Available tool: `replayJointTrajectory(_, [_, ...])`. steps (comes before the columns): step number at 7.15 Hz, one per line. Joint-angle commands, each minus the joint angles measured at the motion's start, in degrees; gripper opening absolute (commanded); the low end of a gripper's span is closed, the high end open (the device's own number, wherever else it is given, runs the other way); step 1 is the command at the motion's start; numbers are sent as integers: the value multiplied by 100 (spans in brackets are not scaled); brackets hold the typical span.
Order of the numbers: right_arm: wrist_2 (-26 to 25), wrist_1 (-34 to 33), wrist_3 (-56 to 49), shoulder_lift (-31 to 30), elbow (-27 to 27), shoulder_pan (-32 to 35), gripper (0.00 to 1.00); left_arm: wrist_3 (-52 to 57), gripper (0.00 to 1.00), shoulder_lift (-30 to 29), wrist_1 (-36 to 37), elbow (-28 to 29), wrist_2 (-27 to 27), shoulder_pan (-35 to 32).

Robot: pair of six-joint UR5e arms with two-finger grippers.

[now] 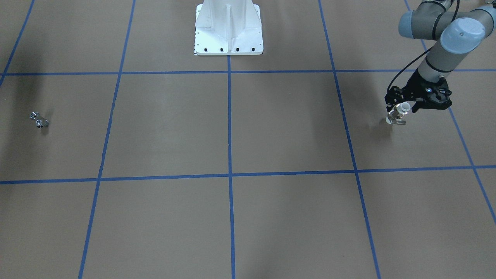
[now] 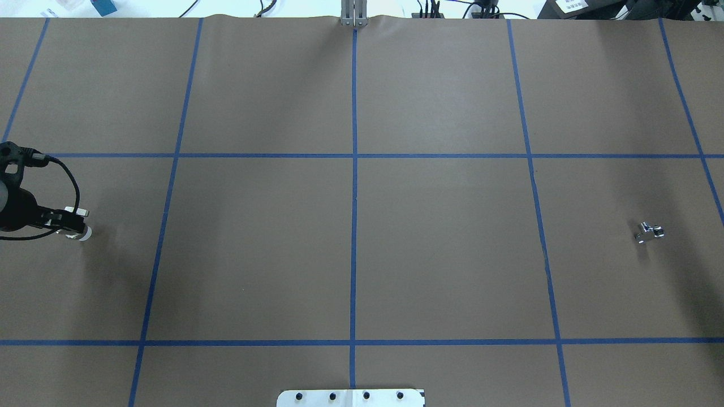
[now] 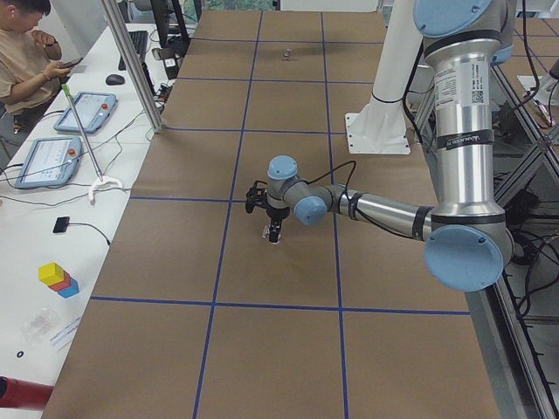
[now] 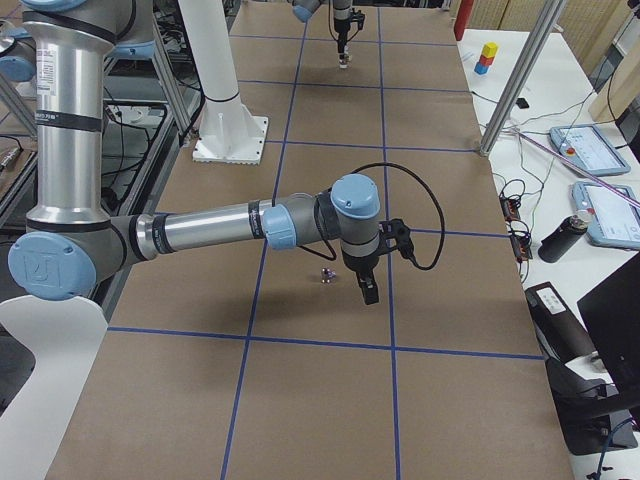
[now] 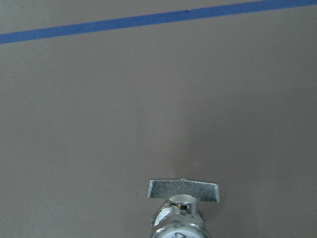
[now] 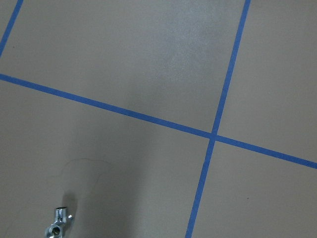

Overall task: Assemble PPR valve and pipe with both arms
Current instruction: 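Lower the left gripper onto the white PPR fitting and grasp it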

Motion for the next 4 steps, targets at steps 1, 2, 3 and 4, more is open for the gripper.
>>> replayJointTrajectory(1, [3, 0, 0, 6, 0, 0, 100, 30, 6, 7, 9, 9, 0, 10])
replayJointTrajectory(2, [3, 0, 0, 6, 9, 0, 100, 56, 0, 16, 0, -52, 0, 2])
replayJointTrajectory(3, [-6, 0, 0, 6, 9, 0, 100, 56, 0, -2, 26, -218, -52, -16])
replayJointTrajectory(4, [3, 0, 0, -3, 9, 0, 100, 39, 0, -19, 79, -411, -122, -7])
